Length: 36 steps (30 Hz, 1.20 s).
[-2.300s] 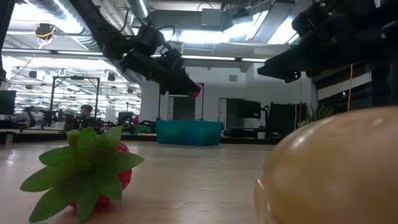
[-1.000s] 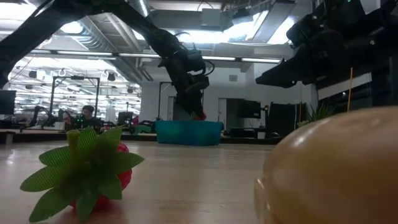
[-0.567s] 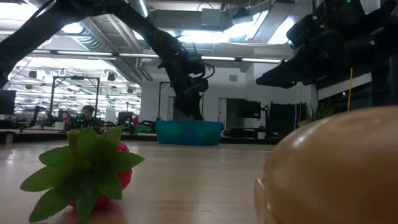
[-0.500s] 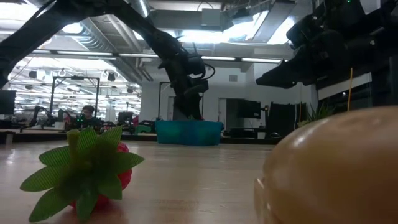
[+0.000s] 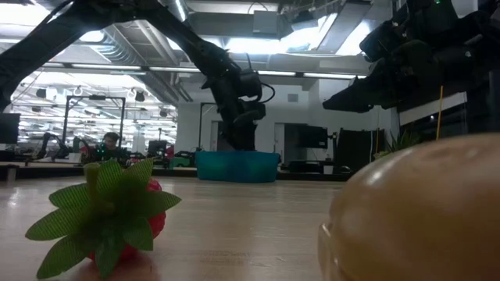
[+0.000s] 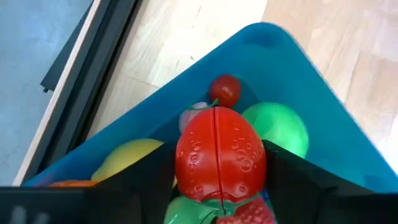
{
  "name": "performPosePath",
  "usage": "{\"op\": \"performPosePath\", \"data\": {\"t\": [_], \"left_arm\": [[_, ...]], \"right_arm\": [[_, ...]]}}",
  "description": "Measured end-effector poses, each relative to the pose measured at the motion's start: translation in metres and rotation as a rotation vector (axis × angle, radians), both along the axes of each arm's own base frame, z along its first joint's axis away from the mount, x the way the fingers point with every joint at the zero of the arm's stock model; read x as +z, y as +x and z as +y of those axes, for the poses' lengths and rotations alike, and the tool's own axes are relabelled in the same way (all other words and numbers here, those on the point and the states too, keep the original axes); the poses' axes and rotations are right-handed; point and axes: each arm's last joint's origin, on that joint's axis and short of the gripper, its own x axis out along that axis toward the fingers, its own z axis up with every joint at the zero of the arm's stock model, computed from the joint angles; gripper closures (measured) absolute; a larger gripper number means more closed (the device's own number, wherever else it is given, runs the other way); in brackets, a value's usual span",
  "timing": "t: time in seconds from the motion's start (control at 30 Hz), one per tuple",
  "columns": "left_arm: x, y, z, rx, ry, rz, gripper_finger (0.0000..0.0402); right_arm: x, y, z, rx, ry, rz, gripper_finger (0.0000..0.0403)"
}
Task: Pick and placing Produce into tupperware
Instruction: Put the red strawberry into the blue bin
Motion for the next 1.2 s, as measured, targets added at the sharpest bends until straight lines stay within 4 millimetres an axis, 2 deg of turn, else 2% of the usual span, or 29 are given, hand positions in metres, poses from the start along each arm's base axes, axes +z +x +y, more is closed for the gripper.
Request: {"op": "performPosePath", "data": {"t": [0.17, 0.33, 0.47, 0.7, 0.8, 0.9, 1.0, 1.2], "left_arm": [[0.000, 0.003, -0.005, -0.010, -0.002, 0.000, 0.0135], [0.012, 0.002, -0.010, -0.014, 0.002, -0.007, 0.0126], [0.030, -0.005, -0.015, -0.007, 0.012, -0.013, 0.0129], [0.080, -0.021, -0.033, 0.011, 0.055, -0.069, 0.0125], [0.094, -0.028, -0.052, -0.025, 0.073, -0.094, 0.0128], [0.097, -0.036, -0.076, -0.068, 0.109, -0.153, 0.0129], [0.088, -0.056, -0.100, -0.082, 0.129, -0.214, 0.0129], [0.062, -0.114, -0.156, -0.049, 0.119, -0.361, 0.0129]], "right_arm": [[0.000, 0.000, 0.000, 0.000, 0.000, 0.000, 0.0193], [0.000, 0.000, 0.000, 0.000, 0.000, 0.000, 0.0193], [0.000, 0.000, 0.000, -0.001, 0.005, 0.000, 0.0193], [0.000, 0.000, 0.000, -0.002, 0.007, -0.002, 0.0193], [0.000, 0.000, 0.000, -0.003, 0.013, -0.004, 0.0193], [0.001, 0.000, 0.000, -0.009, 0.029, -0.008, 0.0193], [0.001, 0.000, 0.000, -0.008, 0.029, -0.011, 0.0193], [0.002, 0.001, 0.000, -0.008, 0.029, -0.020, 0.0193]]}}
